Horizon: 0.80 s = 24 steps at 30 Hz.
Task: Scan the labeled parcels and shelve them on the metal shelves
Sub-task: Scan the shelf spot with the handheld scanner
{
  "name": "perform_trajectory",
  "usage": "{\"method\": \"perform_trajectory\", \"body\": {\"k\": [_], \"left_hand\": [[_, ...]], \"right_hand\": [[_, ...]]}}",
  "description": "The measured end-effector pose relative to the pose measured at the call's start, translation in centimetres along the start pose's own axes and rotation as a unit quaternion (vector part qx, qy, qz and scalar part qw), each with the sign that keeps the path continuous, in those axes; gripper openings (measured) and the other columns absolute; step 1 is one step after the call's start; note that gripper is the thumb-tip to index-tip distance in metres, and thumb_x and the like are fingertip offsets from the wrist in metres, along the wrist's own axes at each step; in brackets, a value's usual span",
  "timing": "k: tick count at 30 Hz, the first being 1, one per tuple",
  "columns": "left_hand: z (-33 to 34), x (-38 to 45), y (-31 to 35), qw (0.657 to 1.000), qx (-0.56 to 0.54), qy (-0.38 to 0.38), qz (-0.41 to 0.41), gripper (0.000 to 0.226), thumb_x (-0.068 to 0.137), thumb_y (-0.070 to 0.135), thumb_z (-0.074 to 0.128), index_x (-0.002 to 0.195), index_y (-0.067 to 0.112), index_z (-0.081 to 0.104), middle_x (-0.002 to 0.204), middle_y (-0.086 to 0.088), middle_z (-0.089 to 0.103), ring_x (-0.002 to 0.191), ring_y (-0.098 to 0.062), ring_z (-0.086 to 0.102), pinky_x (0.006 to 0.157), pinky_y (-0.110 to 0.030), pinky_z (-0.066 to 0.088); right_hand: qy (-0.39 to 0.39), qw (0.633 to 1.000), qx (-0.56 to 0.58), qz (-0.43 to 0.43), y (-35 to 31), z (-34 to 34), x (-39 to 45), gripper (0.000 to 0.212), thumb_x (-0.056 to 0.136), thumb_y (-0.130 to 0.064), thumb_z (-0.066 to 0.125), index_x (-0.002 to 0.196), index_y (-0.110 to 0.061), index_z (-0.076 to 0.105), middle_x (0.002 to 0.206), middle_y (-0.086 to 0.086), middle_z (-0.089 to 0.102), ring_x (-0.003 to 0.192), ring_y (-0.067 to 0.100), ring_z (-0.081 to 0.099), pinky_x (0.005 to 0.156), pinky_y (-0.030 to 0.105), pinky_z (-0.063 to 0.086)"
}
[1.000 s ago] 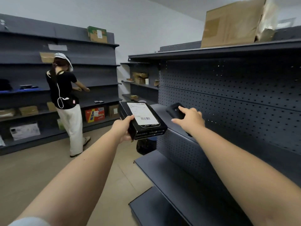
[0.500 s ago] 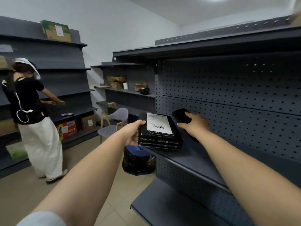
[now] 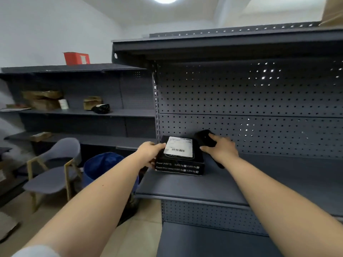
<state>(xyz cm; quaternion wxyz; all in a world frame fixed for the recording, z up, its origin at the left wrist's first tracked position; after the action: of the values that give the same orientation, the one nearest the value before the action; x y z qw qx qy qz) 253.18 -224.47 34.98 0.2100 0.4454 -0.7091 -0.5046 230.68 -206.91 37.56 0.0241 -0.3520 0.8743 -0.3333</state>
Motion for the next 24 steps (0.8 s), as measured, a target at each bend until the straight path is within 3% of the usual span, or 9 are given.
{"method": "perform_trajectory", "body": {"k": [3,5,7,9,11,14,19,24], "left_hand": [[-1.6,0.0,2.3,0.966,0.209,0.06,0.143,0.059,0.092,0.048,0.065,0.14,0.017,0.052,0.136,-0.008,0.057,0.121,-0.028,0.056,0.098,-0.039,0.05],[0.3,-1.9,5.2,0.914,0.288,0.069,0.279,0.056,0.093,0.051,0.062,0.141,0.025,0.051,0.137,-0.006,0.055,0.125,-0.027,0.051,0.1,-0.04,0.046],[4.9,-3.8,6.5,0.844,0.378,0.025,0.38,0.059,0.094,0.055,0.056,0.146,0.031,0.045,0.145,-0.003,0.049,0.133,-0.026,0.043,0.105,-0.043,0.042],[9.6,-4.7,5.5,0.776,0.48,-0.02,0.409,0.068,0.096,0.059,0.05,0.155,0.033,0.029,0.157,-0.005,0.036,0.141,-0.028,0.033,0.111,-0.046,0.035],[11.4,-4.6,4.2,0.741,0.533,-0.017,0.408,0.07,0.098,0.057,0.047,0.158,0.031,0.021,0.157,-0.006,0.033,0.141,-0.029,0.032,0.11,-0.046,0.032],[10.2,-4.1,3.4,0.723,0.545,0.005,0.425,0.067,0.1,0.055,0.043,0.158,0.031,0.02,0.159,-0.004,0.031,0.142,-0.027,0.031,0.111,-0.045,0.031],[8.5,-3.4,3.1,0.717,0.547,-0.036,0.431,0.065,0.101,0.057,0.042,0.158,0.036,0.018,0.161,0.0,0.029,0.145,-0.024,0.028,0.113,-0.044,0.029],[8.7,-4.3,5.0,0.748,0.501,-0.024,0.434,0.06,0.1,0.064,0.029,0.155,0.04,0.026,0.16,0.001,0.031,0.142,-0.028,0.031,0.109,-0.046,0.029]], "right_hand": [[0.018,0.999,-0.024,0.024,-0.4,0.0,-1.1,0.077,0.082,-0.057,0.069,0.149,-0.04,0.035,0.147,0.01,0.041,0.136,0.034,0.033,0.106,0.047,0.04],[0.031,0.998,-0.034,0.035,-0.6,-0.2,-1.7,0.076,0.083,-0.057,0.068,0.149,-0.039,0.034,0.147,0.01,0.041,0.135,0.036,0.032,0.106,0.048,0.039],[0.038,0.997,-0.043,0.046,-0.7,-0.3,-2.5,0.076,0.083,-0.057,0.067,0.149,-0.039,0.033,0.146,0.011,0.04,0.134,0.037,0.033,0.106,0.048,0.038],[0.046,0.996,-0.057,0.051,-0.8,-0.2,-3.2,0.076,0.083,-0.058,0.066,0.149,-0.039,0.033,0.146,0.011,0.04,0.132,0.036,0.034,0.105,0.048,0.039],[0.056,0.995,-0.066,0.056,-0.7,-0.5,-3.7,0.076,0.083,-0.058,0.065,0.15,-0.039,0.033,0.144,0.011,0.041,0.131,0.036,0.035,0.105,0.048,0.039],[0.07,0.993,-0.067,0.062,-0.4,-1.3,-4.2,0.076,0.084,-0.059,0.065,0.149,-0.039,0.033,0.144,0.01,0.04,0.131,0.035,0.034,0.105,0.048,0.038],[0.084,0.991,-0.085,0.054,-0.5,-2.0,-4.5,0.074,0.085,-0.056,0.064,0.15,-0.038,0.033,0.141,0.009,0.043,0.126,0.035,0.037,0.102,0.046,0.039],[0.091,0.984,-0.147,0.048,0.4,-3.4,-5.5,0.074,0.086,-0.057,0.063,0.15,-0.039,0.03,0.139,0.009,0.044,0.126,0.035,0.036,0.099,0.044,0.037]]}}
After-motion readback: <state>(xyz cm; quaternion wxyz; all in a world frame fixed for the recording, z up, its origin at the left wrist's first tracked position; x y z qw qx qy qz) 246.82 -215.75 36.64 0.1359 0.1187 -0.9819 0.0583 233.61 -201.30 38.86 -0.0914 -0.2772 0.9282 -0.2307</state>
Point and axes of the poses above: each hand's wrist, its own x-axis towards the middle knuckle, its own z-axis out of the palm, y = z × x, the point moved 10 cm from there along x, towards the middle knuckle
